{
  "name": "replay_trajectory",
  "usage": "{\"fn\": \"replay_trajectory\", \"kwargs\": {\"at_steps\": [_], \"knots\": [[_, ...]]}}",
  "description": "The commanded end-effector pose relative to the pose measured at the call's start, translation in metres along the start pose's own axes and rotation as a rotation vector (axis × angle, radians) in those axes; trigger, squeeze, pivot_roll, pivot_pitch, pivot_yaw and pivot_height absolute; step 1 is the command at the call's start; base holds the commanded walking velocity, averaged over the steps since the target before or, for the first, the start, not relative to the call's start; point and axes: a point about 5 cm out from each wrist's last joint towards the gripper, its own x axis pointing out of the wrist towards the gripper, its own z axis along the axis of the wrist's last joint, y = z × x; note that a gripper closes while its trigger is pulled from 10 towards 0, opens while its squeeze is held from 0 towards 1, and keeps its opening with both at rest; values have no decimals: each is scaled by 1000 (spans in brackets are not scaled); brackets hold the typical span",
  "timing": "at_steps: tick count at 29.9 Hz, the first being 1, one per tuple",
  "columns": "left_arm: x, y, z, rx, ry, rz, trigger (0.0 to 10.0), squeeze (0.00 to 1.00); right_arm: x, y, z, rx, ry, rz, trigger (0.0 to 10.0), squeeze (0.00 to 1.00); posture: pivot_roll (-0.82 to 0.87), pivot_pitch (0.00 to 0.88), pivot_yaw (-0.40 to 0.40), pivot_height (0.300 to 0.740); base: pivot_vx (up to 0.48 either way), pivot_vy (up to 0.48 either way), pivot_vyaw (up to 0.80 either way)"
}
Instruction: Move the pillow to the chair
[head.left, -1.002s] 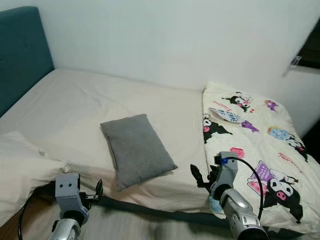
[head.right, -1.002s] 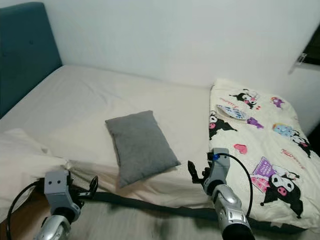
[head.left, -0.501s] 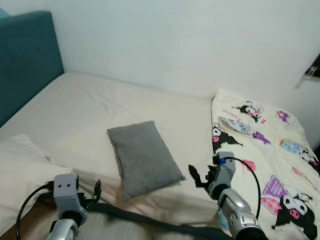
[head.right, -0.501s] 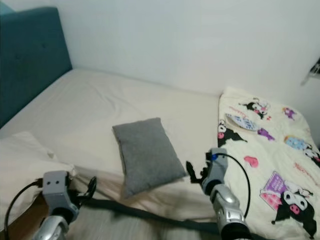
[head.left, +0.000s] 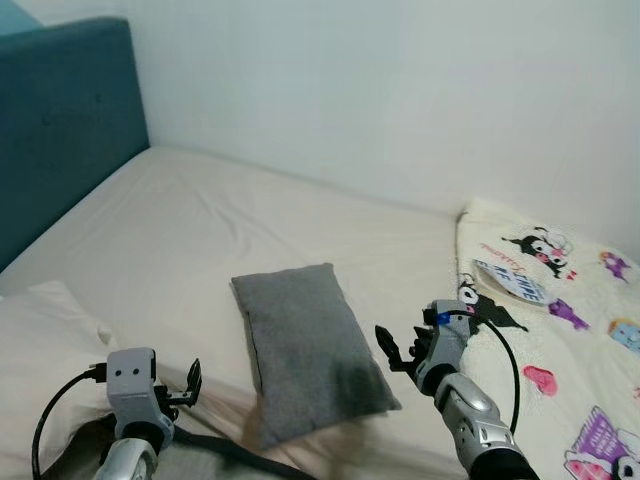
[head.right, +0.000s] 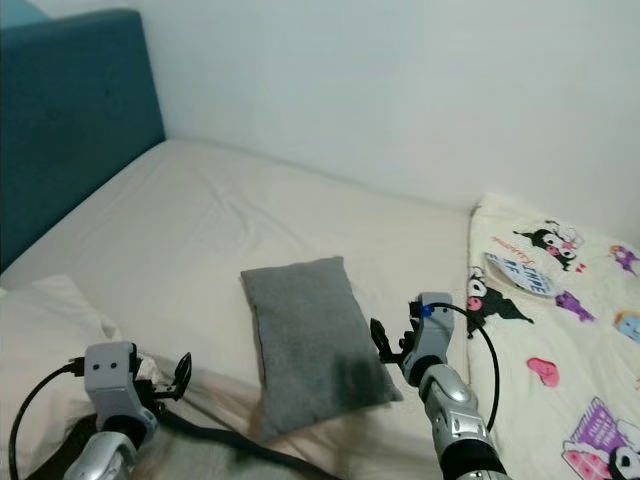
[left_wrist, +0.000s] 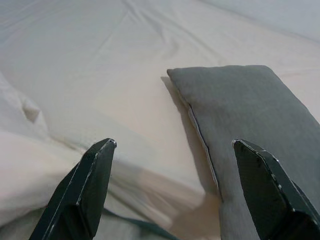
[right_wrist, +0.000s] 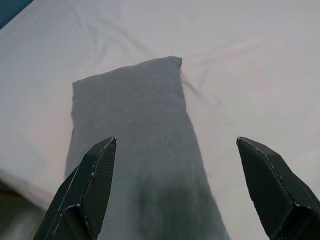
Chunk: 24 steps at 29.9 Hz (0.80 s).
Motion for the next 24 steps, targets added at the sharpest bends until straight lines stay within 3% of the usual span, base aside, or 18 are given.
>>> {"fn": "replay_trajectory", "kwargs": {"at_steps": [1,6,14,24], "knots": [[0,-5,-3,-6,7,-12,10000,0,-4,-8,-4,-6,16,-29,10000,0,-18,0,-125,740,255,0,0],[0,-2,-7,0,40,8,10000,0,-4,-10,-6,-3,25,-34,10000,0,-25,0,-120,740,0,0,0],[1,-2,-7,5,41,2,10000,0,-3,-11,-6,4,31,-37,10000,0,-24,0,-119,740,0,-433,0],[6,14,5,28,8,109,10000,0,5,-19,7,16,77,-43,10000,0,-21,0,-111,725,0,0,0]]}}
